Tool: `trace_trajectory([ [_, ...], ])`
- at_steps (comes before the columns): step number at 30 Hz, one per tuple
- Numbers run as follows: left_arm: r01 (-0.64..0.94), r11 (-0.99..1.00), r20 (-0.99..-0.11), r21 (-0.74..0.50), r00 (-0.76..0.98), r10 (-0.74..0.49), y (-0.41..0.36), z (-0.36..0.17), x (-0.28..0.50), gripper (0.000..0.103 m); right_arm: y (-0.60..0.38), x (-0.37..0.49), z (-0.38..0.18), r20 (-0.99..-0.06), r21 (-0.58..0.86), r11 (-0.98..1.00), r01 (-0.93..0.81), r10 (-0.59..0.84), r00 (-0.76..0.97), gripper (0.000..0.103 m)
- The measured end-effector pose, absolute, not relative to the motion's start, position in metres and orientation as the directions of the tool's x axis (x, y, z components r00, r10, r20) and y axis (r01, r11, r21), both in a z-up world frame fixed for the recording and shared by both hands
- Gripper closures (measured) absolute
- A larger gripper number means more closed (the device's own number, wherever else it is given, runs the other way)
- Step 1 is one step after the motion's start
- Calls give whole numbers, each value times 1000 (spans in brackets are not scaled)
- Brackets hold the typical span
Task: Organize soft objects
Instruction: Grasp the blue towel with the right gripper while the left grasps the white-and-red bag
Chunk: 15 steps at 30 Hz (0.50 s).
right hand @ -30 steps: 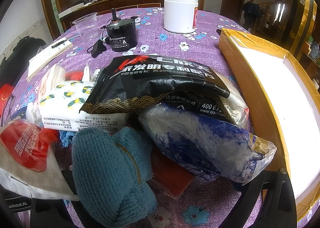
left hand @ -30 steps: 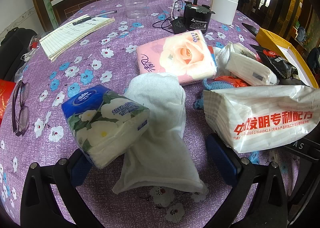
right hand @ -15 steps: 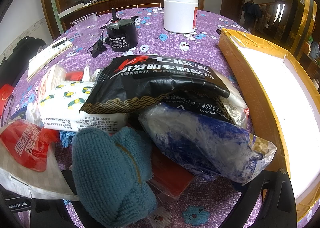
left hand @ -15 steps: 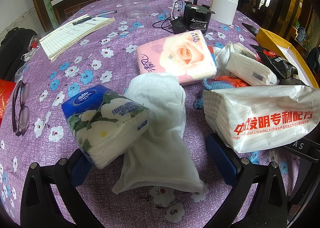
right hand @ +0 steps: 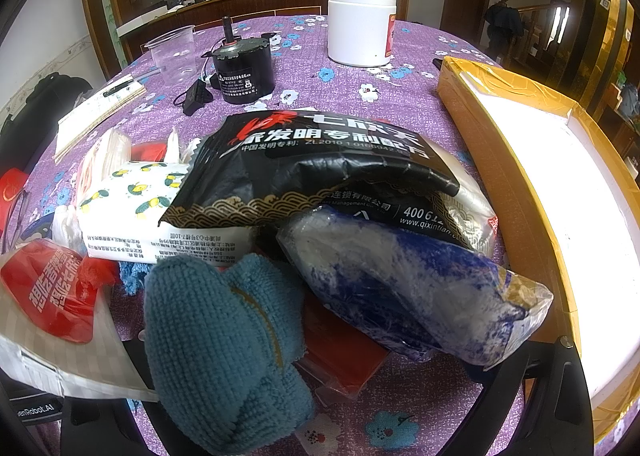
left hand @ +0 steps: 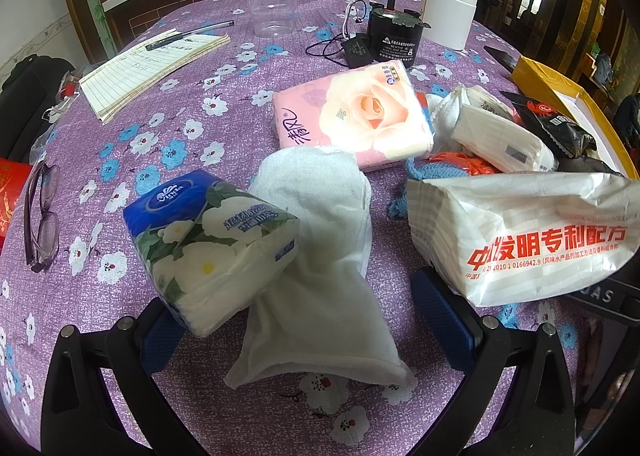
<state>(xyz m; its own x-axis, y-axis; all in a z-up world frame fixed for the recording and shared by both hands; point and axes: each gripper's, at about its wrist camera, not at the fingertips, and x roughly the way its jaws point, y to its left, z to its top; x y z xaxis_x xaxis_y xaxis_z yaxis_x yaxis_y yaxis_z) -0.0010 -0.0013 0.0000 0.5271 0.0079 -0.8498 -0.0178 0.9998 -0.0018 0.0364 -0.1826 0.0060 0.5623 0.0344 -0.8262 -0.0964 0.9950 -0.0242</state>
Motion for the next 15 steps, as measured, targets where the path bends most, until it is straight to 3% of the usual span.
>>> trace_trajectory([
  [5, -13, 1000, -857, -2, 515, 5, -1, 3, 0, 1, -185, 34, 9, -851, -26, 979, -200, 84, 518, 0],
  [11, 64, 988, -769, -140, 622, -149, 13, 40, -55, 3, -208, -12, 29, -835, 125, 936, -328, 278, 474, 2],
  [15, 84, 972, -739, -220, 636, -223, 16, 33, -73, 3, -211, -50, 48, -800, 104, 891, -443, 339, 494, 2],
])
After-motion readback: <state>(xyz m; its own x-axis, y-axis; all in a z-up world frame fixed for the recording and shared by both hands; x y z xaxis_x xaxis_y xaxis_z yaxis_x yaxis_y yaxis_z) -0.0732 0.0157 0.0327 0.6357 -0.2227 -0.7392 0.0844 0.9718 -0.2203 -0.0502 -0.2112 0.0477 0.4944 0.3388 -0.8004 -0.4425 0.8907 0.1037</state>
